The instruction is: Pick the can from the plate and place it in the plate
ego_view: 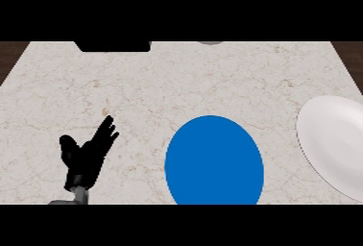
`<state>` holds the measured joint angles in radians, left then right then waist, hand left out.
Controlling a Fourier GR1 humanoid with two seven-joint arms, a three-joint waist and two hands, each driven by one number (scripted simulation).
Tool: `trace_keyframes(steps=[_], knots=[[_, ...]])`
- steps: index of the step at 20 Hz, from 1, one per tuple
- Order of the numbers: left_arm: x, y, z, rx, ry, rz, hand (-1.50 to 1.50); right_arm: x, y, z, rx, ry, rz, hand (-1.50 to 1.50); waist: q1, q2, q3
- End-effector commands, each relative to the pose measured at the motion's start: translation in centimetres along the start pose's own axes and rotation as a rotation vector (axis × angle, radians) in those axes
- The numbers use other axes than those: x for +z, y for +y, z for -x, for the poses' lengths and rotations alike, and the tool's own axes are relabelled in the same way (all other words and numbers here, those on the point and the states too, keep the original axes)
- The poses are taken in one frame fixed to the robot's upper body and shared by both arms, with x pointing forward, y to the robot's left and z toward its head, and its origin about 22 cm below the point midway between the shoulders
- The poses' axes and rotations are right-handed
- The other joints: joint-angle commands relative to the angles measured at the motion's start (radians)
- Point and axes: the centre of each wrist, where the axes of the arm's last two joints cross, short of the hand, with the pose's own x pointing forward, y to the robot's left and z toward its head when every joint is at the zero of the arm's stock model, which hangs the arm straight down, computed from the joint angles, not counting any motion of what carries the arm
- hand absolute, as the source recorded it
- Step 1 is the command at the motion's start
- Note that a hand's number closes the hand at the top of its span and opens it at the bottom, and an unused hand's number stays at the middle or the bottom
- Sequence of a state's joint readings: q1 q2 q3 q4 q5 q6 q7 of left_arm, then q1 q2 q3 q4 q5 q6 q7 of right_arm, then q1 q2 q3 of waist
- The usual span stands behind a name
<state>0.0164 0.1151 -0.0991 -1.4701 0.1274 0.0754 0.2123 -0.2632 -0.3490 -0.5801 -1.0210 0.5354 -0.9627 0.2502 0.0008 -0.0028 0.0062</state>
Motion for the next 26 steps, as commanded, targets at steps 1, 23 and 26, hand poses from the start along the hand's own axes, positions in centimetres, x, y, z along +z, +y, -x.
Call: trace_keyframes(steps=[1, 23, 26], knots=[[-0.4, 0.3, 0.7, 0.002, 0.033, 0.007, 0.00, -1.4, -1.3, 0.5, -0.136, -0.003, 0.092, -1.50, -0.005, 0.004, -0.003], [-0.6, 1.8, 1.0, 0.005, 0.029, -0.014, 0.00, 12.5, -15.5, 8.0, -0.232, -0.016, -0.218, -1.50, -0.010, 0.003, -0.007], [1.3, 0.6, 1.4, 0.004, 0.044, -0.016, 0.00, 14.7, -15.8, 9.3, -0.198, 0.018, -0.247, -1.50, -0.008, 0.001, -0.006]])
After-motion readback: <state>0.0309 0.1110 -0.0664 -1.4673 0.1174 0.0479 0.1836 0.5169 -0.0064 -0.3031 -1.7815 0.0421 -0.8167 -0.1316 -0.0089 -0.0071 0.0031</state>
